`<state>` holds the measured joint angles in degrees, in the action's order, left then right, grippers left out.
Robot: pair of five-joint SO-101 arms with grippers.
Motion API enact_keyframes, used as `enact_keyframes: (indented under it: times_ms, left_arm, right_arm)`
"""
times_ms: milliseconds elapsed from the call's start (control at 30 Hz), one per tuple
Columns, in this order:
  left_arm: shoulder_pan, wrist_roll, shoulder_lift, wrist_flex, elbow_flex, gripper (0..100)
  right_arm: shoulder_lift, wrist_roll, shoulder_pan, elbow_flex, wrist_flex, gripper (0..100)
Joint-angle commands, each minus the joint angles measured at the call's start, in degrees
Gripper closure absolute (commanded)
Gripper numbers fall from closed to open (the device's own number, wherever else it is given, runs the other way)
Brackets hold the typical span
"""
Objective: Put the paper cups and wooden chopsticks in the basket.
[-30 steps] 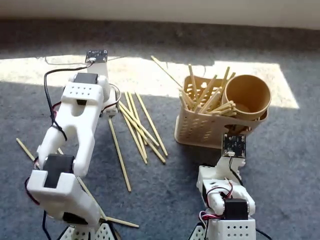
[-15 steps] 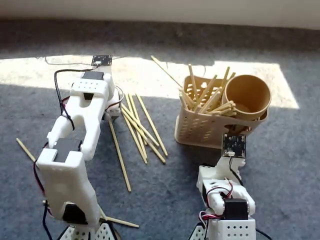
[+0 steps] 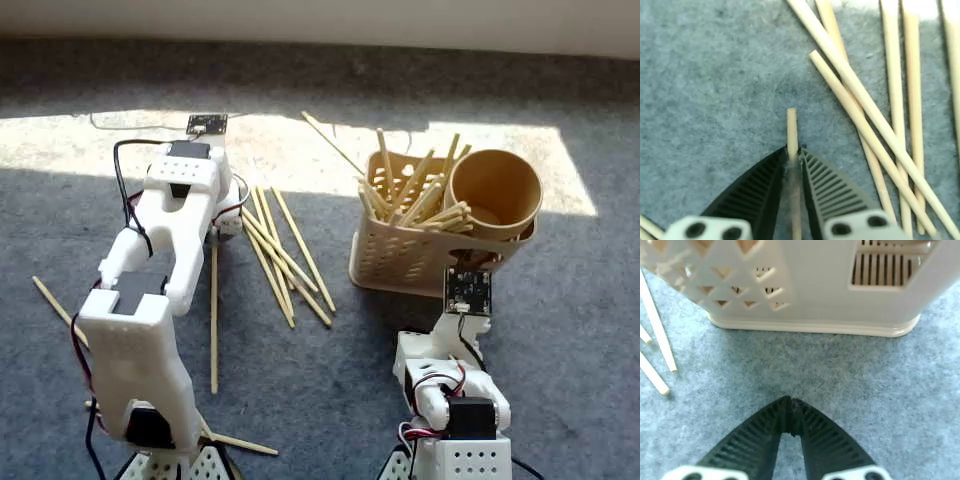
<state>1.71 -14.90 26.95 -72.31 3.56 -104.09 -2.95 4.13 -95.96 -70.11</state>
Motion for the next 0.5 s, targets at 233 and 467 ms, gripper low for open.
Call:
enact_keyframes:
  times_ms: [233, 467]
  left_arm:
    - [-0.84, 0.79, -1.10, -1.41, 3.03, 99]
    - [-0.84, 0.88, -7.60, -2.02, 0.13, 100]
  right_arm:
    - [-0.13, 0.53, 0.40, -5.85, -0.40, 99.1]
    - [-0.13, 0.53, 0.40, -5.85, -0.40, 99.1]
